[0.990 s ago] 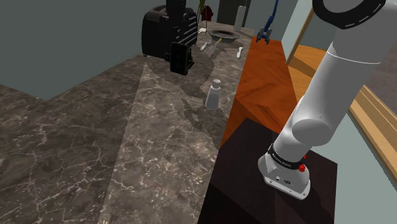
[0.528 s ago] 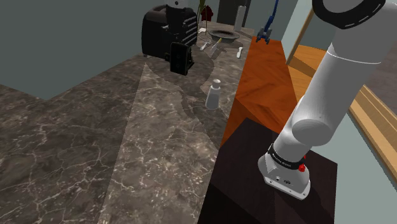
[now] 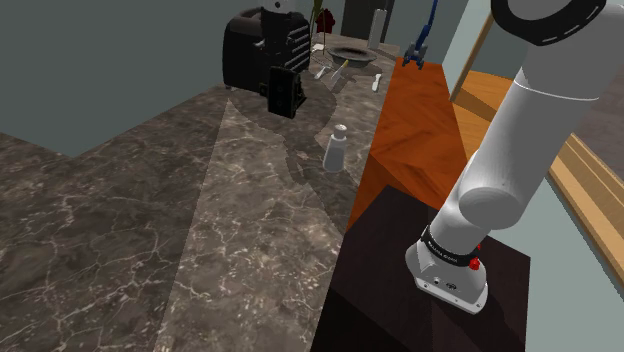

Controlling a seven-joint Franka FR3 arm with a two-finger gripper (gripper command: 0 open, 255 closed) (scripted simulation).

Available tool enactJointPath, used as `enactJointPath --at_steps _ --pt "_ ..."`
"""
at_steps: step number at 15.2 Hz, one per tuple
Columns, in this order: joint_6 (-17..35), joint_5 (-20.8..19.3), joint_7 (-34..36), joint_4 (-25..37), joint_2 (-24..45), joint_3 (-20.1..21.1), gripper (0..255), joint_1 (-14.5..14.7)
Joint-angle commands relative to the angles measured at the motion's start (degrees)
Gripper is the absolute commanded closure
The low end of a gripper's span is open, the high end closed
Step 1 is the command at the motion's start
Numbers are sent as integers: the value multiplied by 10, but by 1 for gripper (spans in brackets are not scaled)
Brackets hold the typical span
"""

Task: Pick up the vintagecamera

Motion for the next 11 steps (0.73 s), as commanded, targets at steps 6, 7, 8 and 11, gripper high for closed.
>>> enactJointPath --at_steps 6,7,8,11 --pt "-38 0 -1 39 2 0 255 0" --pt "-46 0 -2 48 3 0 255 0" --pt "-54 0 -2 56 3 0 255 0" --pt "-78 0 -3 84 7 0 255 0"
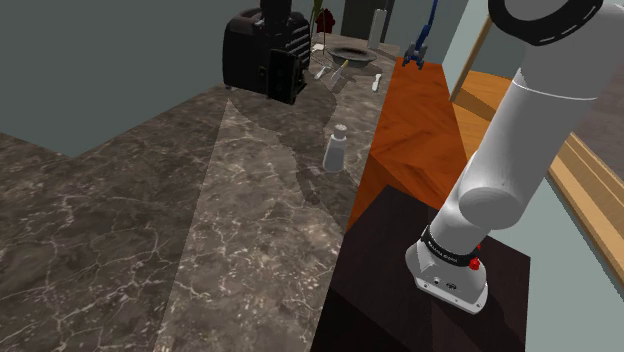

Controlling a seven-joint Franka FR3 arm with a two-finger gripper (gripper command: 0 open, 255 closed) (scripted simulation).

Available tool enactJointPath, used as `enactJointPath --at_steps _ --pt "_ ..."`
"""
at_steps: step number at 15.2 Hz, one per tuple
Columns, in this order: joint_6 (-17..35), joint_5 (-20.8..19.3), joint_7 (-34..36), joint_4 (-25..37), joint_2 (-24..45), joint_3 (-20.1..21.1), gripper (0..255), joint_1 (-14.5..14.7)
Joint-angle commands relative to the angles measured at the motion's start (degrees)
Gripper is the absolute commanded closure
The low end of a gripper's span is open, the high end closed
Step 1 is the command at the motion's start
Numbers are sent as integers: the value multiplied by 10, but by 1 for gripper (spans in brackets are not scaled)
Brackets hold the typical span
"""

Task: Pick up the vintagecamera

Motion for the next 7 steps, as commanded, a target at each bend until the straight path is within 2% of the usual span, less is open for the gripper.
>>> enactJointPath --at_steps 1,5,7 --pt "-16 0 -1 20 3 0 255 0" --pt "-50 0 -2 60 10 0 255 0" --pt "-51 0 -2 62 11 0 255 0"
